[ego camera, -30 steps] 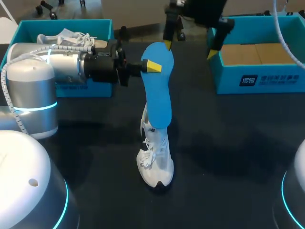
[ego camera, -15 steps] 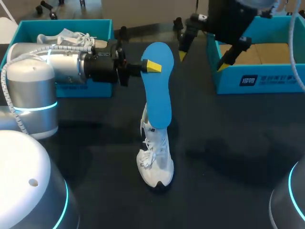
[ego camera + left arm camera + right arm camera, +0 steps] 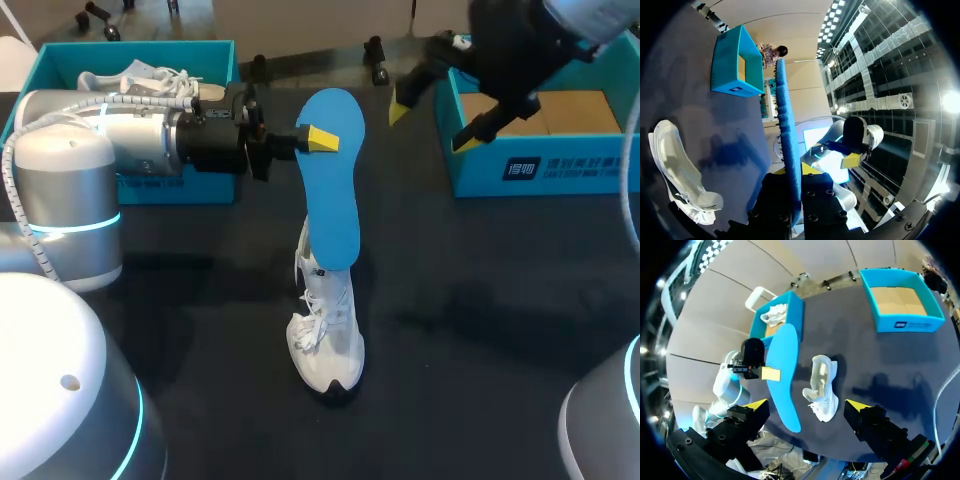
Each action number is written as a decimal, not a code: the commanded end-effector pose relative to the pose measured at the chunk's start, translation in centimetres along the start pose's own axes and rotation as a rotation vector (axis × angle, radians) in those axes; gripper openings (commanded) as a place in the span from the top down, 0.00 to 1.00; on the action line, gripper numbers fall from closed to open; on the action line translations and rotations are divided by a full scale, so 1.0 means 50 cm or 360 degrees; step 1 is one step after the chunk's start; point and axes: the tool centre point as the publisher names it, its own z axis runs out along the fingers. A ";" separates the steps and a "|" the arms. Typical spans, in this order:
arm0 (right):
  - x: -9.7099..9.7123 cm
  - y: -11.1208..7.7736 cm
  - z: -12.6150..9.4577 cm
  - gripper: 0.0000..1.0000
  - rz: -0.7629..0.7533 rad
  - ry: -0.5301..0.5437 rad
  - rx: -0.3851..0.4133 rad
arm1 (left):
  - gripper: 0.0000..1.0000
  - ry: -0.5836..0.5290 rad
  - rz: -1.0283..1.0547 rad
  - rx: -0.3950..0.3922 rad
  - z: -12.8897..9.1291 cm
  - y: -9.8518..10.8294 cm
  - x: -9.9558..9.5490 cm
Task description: Take the shoe out of the shoebox, open the shoe tongue, remove and reinsert the insole, then place the shoe into the shoebox
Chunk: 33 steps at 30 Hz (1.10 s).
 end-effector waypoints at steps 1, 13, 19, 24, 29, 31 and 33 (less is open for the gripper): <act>-0.015 -0.005 0.015 0.00 -0.0008 0.0594 -0.0012 | 1.00 -0.0002 0.0000 -0.0004 0.001 -0.001 -0.001; -0.034 0.002 0.040 0.00 -0.0012 0.0817 0.0038 | 1.00 -0.0002 0.0000 -0.0004 0.001 -0.001 -0.001; -0.042 0.006 0.046 0.00 -0.0014 0.0936 -0.0006 | 1.00 -0.0002 0.0000 -0.0004 0.001 -0.001 -0.001; -0.052 0.008 0.059 0.00 -0.0020 0.1025 0.0017 | 1.00 -0.0002 0.0000 -0.0004 0.001 -0.001 -0.001; -0.060 0.005 0.066 0.00 -0.0010 0.1098 -0.0026 | 1.00 -0.0002 0.0000 -0.0004 0.001 -0.001 -0.001; -0.061 0.005 0.068 0.00 -0.0005 0.1106 -0.0037 | 1.00 -0.0002 0.0000 -0.0004 0.001 -0.001 -0.001; -0.060 0.006 0.070 0.00 -0.0012 0.1148 -0.0060 | 1.00 -0.0002 0.0000 -0.0004 0.001 -0.001 -0.001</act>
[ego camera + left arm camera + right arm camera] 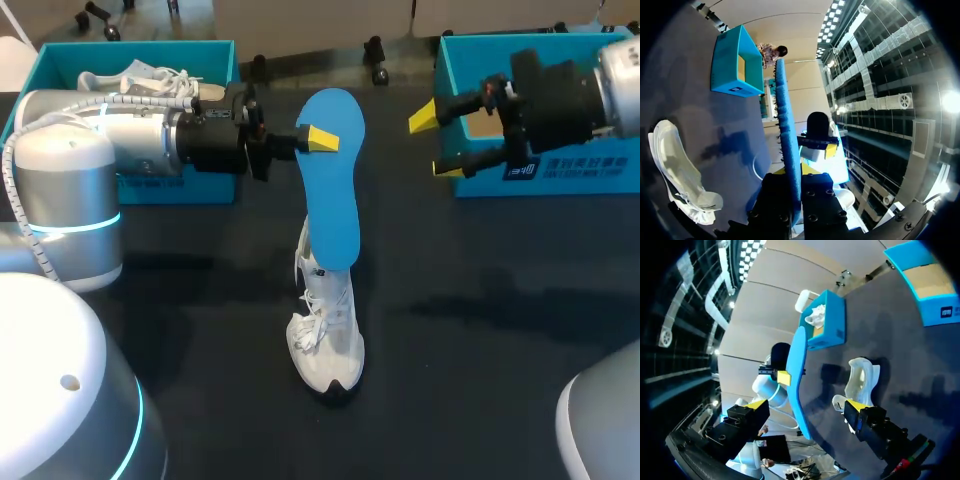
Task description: Take the shoe out of the shoebox, open the shoe tongue, remove and reinsert the insole, then place the shoe into the shoebox
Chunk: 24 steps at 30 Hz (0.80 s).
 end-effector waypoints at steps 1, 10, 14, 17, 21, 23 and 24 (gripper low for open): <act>-0.009 -0.009 0.008 0.00 -0.0011 0.0251 -0.0040 | 1.00 -0.0002 0.0000 -0.0004 0.001 -0.001 -0.001; -0.007 0.010 0.015 0.00 -0.0018 0.0358 -0.0009 | 1.00 -0.0002 0.0000 -0.0004 0.001 -0.001 -0.001; -0.006 0.012 0.015 0.00 -0.0014 0.0374 -0.0010 | 1.00 -0.0002 0.0000 -0.0004 0.001 -0.001 -0.001; -0.006 0.012 0.015 0.00 -0.0014 0.0374 -0.0010 | 1.00 -0.0002 0.0000 -0.0004 0.001 -0.001 -0.001; -0.006 0.012 0.015 0.00 -0.0014 0.0374 -0.0010 | 1.00 -0.0002 0.0000 -0.0004 0.001 -0.001 -0.001; -0.006 0.012 0.015 0.00 -0.0014 0.0374 -0.0010 | 1.00 -0.0002 0.0000 -0.0004 0.001 -0.001 -0.001; -0.006 0.012 0.015 0.00 -0.0014 0.0374 -0.0010 | 1.00 -0.0002 0.0000 -0.0004 0.001 -0.001 -0.001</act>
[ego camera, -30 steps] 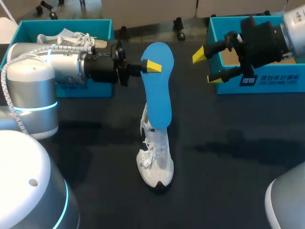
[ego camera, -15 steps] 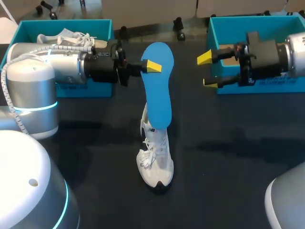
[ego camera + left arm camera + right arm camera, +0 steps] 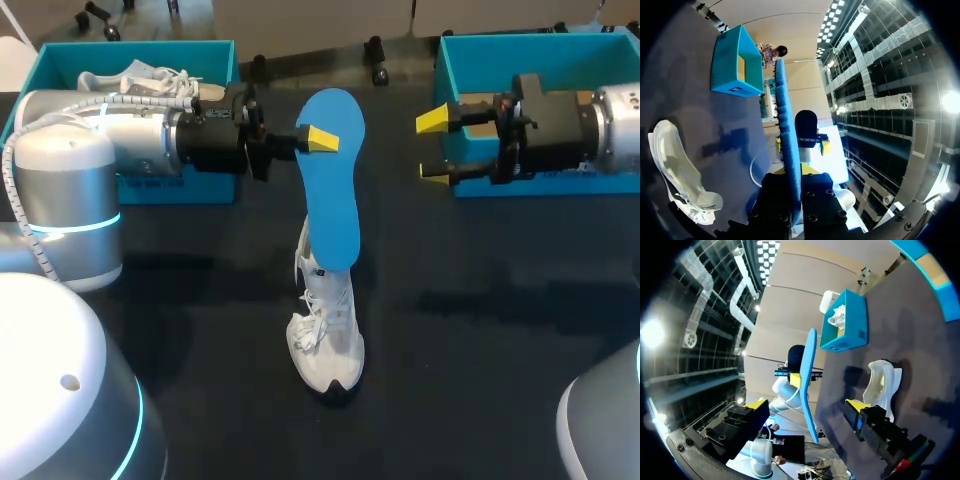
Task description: Take the shoe out of the shoebox, open the shoe tongue, remove and reinsert the insole, then place the shoe into the shoebox
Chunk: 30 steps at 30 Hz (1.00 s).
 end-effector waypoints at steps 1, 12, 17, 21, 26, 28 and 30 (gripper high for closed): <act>0.002 0.003 0.004 0.00 0.0002 -0.0004 0.0002 | 1.00 -0.0002 0.0105 -0.0025 -0.002 -0.001 -0.004; 0.002 0.003 0.004 0.00 0.0002 -0.0004 0.0002 | 1.00 -0.0097 0.0960 -0.0056 -0.026 -0.003 0.002; 0.002 0.003 0.004 0.00 0.0002 -0.0004 0.0002 | 1.00 -0.0071 0.1474 0.0088 -0.033 -0.002 -0.002; 0.002 0.003 0.004 0.00 0.0002 -0.0004 0.0002 | 1.00 0.0059 0.1842 0.0237 -0.032 0.000 -0.003; 0.002 0.003 0.004 0.00 0.0002 -0.0004 0.0002 | 1.00 0.0190 0.2243 0.0248 -0.032 0.004 -0.003; 0.002 0.003 0.004 0.00 0.0002 -0.0004 0.0002 | 1.00 0.0208 0.2418 0.0222 -0.032 0.004 -0.002; 0.002 0.003 0.004 0.00 0.0002 -0.0004 0.0002 | 1.00 0.0216 0.2509 0.0187 -0.033 0.002 0.000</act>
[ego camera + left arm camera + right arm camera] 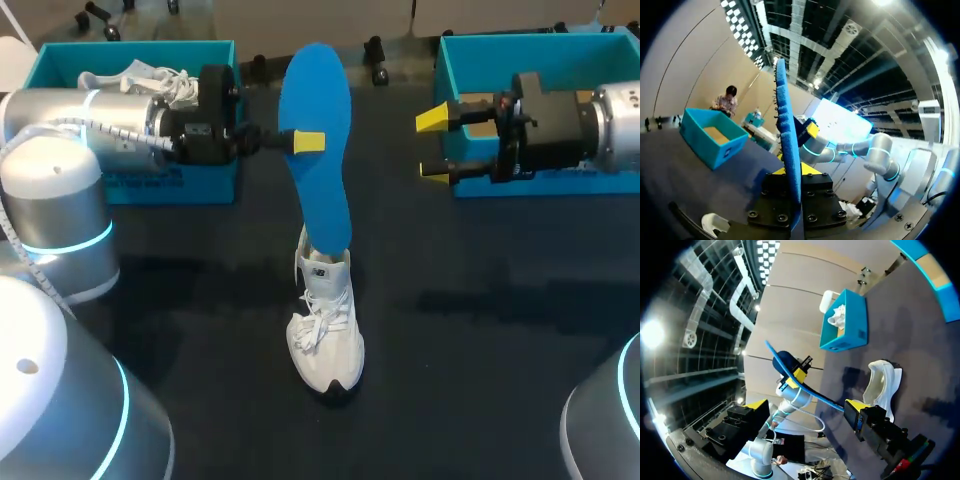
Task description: Take the shoe out of the shoebox, open the shoe tongue, remove and reinsert the insole, then place the shoe into the shoebox
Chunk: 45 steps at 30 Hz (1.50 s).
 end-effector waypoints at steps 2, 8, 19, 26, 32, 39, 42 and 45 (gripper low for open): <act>0.001 0.001 0.004 0.00 0.0001 -0.0002 -0.0002 | 1.00 0.0145 0.1187 0.0174 -0.003 0.004 0.000; 0.001 0.001 0.004 0.00 0.0001 -0.0002 -0.0002 | 1.00 0.0214 0.1585 0.0031 -0.013 0.011 -0.009; 0.001 0.001 0.004 0.00 0.0001 -0.0002 -0.0002 | 1.00 0.0109 0.1967 -0.0105 -0.023 0.003 -0.035; 0.001 0.001 0.004 0.00 0.0001 -0.0002 -0.0002 | 1.00 -0.0001 0.2109 -0.0055 -0.031 -0.017 -0.042; 0.001 0.001 0.004 0.00 0.0001 -0.0002 -0.0002 | 1.00 -0.0001 0.2109 -0.0055 -0.031 -0.017 -0.042; 0.001 0.001 0.004 0.00 0.0001 -0.0002 -0.0002 | 1.00 -0.0001 0.2109 -0.0055 -0.031 -0.017 -0.042; 0.001 0.001 0.004 0.00 0.0001 -0.0002 -0.0002 | 1.00 -0.0002 0.2161 -0.0046 -0.032 -0.015 -0.041; 0.001 0.001 0.004 0.00 0.0001 -0.0002 -0.0002 | 1.00 -0.0006 0.2360 -0.0027 -0.034 -0.013 -0.040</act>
